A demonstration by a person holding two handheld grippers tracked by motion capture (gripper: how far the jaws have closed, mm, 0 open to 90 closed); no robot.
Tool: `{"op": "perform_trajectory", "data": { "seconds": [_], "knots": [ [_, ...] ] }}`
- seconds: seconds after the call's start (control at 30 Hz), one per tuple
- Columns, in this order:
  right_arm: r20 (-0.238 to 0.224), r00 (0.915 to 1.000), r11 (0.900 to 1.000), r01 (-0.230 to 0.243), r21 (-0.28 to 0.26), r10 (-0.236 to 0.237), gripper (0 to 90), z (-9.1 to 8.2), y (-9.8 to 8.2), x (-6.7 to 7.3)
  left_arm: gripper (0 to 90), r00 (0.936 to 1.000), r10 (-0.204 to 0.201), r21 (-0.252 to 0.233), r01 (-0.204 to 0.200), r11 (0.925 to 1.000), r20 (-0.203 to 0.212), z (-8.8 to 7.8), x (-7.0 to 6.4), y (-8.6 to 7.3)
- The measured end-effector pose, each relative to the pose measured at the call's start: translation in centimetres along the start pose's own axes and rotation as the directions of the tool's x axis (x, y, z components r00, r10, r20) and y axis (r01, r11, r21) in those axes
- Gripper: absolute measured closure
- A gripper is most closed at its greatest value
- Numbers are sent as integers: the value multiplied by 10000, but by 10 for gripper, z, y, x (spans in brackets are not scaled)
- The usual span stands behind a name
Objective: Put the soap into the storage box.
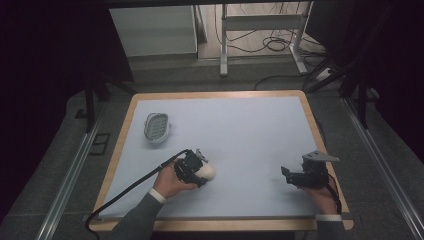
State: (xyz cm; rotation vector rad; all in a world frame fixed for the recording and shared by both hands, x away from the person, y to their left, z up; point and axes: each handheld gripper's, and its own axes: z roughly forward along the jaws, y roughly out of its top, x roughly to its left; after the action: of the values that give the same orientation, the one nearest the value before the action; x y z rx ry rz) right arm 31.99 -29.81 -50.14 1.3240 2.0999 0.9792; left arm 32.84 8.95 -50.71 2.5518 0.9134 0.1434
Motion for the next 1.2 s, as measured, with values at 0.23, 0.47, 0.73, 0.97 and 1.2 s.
{"op": "perform_trajectory", "data": {
  "seconds": [0.23, 0.47, 0.73, 0.97, 1.2],
  "knots": [
    [28, 10000, 10000, -31, -19, 31, 97, 0, -1, -1, 494, 10000, -49, -160, 48, 9999, -82, -7, 4, -1],
    [43, 10000, 10000, -44, -22, 45, 97, 0, -1, -2, 494, 9998, -209, -452, 206, 9988, -65, -22, 10, -1],
    [49, 9999, 9999, -97, 52, 97, 97, 1, -1, -3, 494, 9988, -483, -921, 473, 9946, -89, -36, 21, -1],
    [62, 10000, 10000, -74, 55, 74, 96, 1, -2, -3, 494, 9984, -536, -920, 519, 9944, -156, -39, 25, -2],
    [59, 9999, 9999, -123, 45, 123, 97, 1, -2, -4, 494, 9979, -613, -972, 593, 9935, -184, -43, 29, -2]
  ]
}}
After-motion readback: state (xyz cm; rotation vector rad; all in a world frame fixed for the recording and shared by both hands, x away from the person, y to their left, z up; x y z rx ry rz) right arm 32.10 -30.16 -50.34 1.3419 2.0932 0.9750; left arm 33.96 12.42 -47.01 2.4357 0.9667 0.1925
